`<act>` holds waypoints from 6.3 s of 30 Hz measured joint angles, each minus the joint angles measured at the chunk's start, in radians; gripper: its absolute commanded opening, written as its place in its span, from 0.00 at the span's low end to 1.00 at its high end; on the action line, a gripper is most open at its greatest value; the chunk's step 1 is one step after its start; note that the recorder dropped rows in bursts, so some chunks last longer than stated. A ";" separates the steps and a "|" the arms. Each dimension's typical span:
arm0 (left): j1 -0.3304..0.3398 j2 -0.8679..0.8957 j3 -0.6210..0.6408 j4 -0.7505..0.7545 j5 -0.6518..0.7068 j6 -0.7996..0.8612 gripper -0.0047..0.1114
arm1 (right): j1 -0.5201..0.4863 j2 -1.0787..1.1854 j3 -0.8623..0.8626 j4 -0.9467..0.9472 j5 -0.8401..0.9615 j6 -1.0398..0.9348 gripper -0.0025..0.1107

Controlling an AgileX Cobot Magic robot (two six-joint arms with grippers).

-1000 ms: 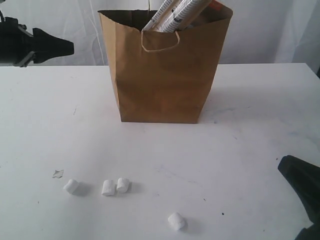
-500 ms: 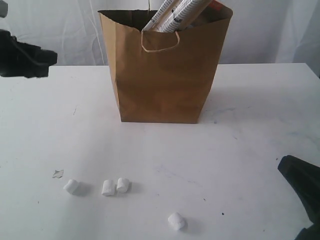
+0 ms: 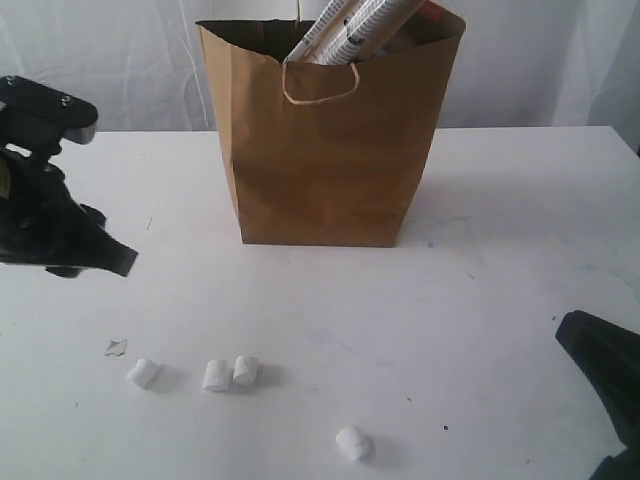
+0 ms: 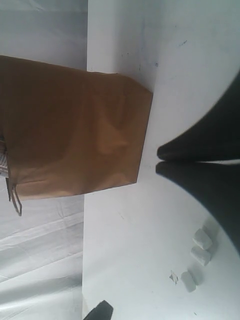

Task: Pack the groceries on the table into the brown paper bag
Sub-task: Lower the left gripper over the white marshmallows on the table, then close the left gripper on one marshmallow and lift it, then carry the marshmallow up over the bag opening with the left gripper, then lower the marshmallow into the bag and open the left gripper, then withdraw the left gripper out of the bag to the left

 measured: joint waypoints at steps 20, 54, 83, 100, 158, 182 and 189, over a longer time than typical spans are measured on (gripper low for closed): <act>-0.029 0.227 -0.025 -0.326 0.046 0.191 0.64 | 0.000 0.000 0.000 0.000 0.000 0.000 0.02; 0.031 0.419 0.008 -0.376 -0.020 0.274 0.59 | 0.000 0.000 0.000 0.000 0.000 0.000 0.02; 0.146 0.299 -0.495 -0.344 -0.275 0.435 0.04 | 0.000 0.000 0.000 0.000 0.000 0.000 0.02; 0.108 0.529 -0.687 -0.351 -0.541 0.401 0.04 | 0.000 0.000 0.000 0.000 0.000 0.000 0.02; 0.094 0.608 -0.581 0.433 -1.099 -0.809 0.39 | 0.000 0.000 0.000 0.000 0.000 0.000 0.02; 0.137 0.415 -0.553 0.948 -0.978 -0.982 0.55 | 0.000 0.000 0.000 0.000 0.000 0.000 0.02; 0.193 0.330 -0.474 1.271 -0.979 -1.235 0.55 | 0.000 0.000 0.000 0.000 0.000 0.000 0.02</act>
